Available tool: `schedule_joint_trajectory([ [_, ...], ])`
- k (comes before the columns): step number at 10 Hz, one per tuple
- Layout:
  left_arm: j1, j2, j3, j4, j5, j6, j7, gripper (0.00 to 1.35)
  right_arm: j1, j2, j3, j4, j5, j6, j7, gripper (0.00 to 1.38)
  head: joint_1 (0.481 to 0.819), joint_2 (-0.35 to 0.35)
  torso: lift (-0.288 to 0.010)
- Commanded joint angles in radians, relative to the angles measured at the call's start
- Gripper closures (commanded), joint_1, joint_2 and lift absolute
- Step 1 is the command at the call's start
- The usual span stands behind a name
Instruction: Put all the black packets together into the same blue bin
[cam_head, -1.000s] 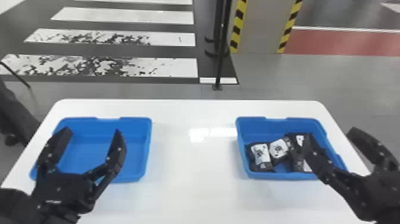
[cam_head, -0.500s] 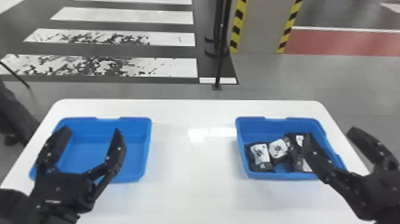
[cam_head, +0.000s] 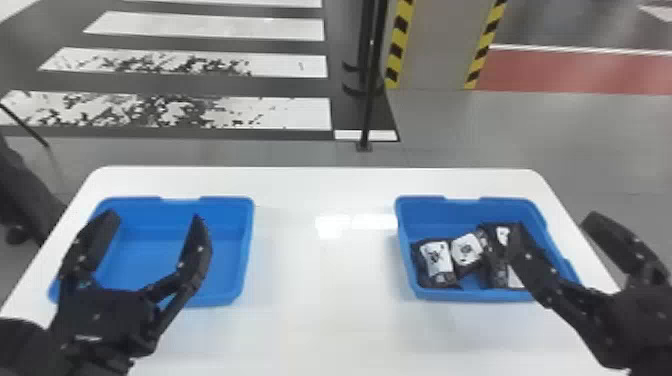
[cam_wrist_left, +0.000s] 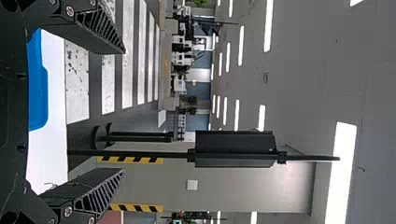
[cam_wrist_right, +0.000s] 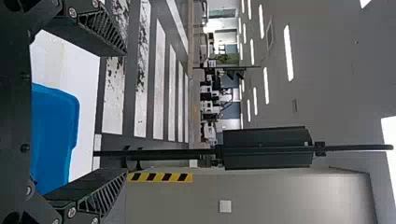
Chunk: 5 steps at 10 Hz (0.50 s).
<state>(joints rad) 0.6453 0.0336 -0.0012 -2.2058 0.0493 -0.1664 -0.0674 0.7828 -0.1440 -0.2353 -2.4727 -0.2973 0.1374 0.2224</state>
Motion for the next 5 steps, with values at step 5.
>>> schedule_joint_trajectory([
  [5,-0.005,0.002,-0.005,0.001,-0.011,-0.008,0.000,0.14,-0.002,0.000,0.002,0.000,0.002,0.000,0.000,0.14,0.695,-0.069,-0.110],
])
